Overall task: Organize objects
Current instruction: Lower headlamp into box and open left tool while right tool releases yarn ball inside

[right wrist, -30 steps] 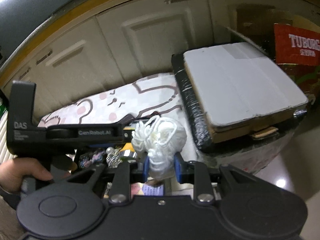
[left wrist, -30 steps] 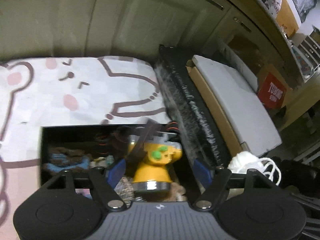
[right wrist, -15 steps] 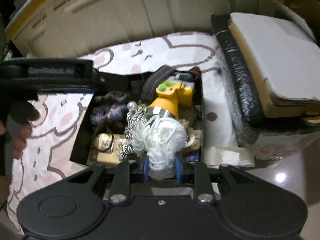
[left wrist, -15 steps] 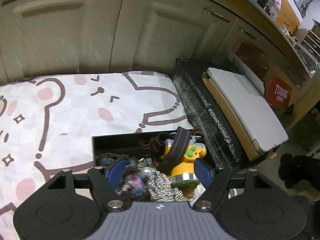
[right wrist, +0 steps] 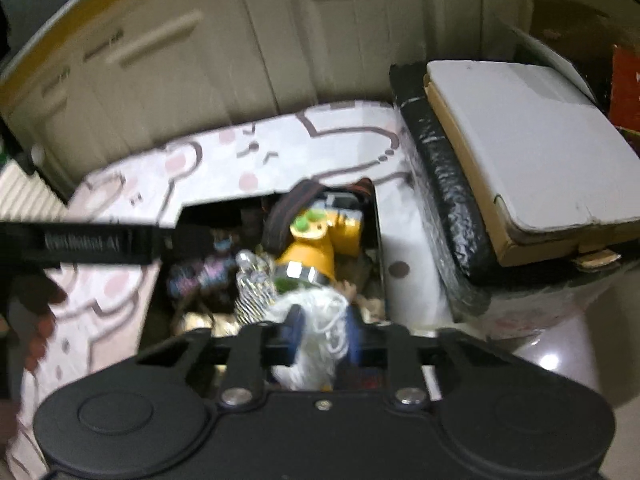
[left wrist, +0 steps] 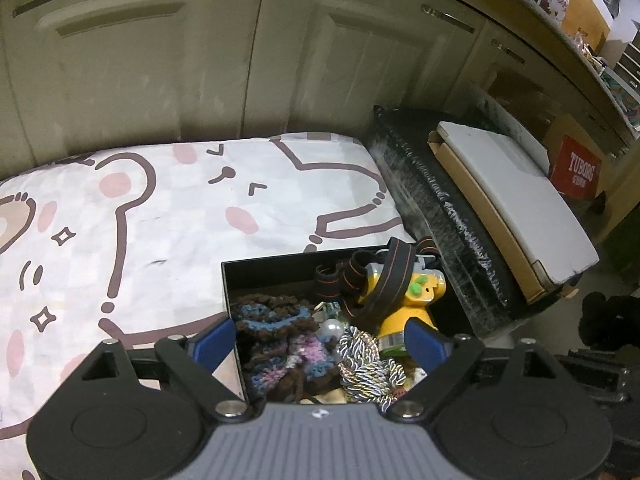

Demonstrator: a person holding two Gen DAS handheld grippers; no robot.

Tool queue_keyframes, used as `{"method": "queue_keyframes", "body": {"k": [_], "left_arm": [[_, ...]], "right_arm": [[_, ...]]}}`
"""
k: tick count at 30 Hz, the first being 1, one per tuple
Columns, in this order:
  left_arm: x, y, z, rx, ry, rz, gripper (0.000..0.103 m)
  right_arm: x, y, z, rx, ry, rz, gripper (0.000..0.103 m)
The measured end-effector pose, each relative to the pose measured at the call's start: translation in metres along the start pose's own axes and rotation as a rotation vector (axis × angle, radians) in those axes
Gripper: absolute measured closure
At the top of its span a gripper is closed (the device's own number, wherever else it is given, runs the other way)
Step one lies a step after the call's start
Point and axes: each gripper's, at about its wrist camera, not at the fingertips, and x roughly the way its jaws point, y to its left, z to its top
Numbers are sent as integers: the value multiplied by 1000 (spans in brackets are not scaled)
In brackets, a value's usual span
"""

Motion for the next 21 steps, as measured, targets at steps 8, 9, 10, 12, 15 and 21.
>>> {"method": "queue_keyframes", "body": {"k": [8,9,10,12,15,21], "left_arm": [[-1,3,0,0,3,1,12],[-1,4,0,0,3,1,12],[-1,3,0,0,3,2,12],[-1,3,0,2,5,1,12],[-1,2,-1,11,10,3,12],[-5,-1,-4,26,7,21,12]], "right_arm": [[31,18,-7,-114,100,-36,83],[32,19,-7,-115,104,-36,83],[34,19,-7,-117,111,-39,82],[36,20,-8,-129,117,-44,82],[37,19,-8,-124,120,-49,82],[33,24,-10,-136,101,-64,82]]}}
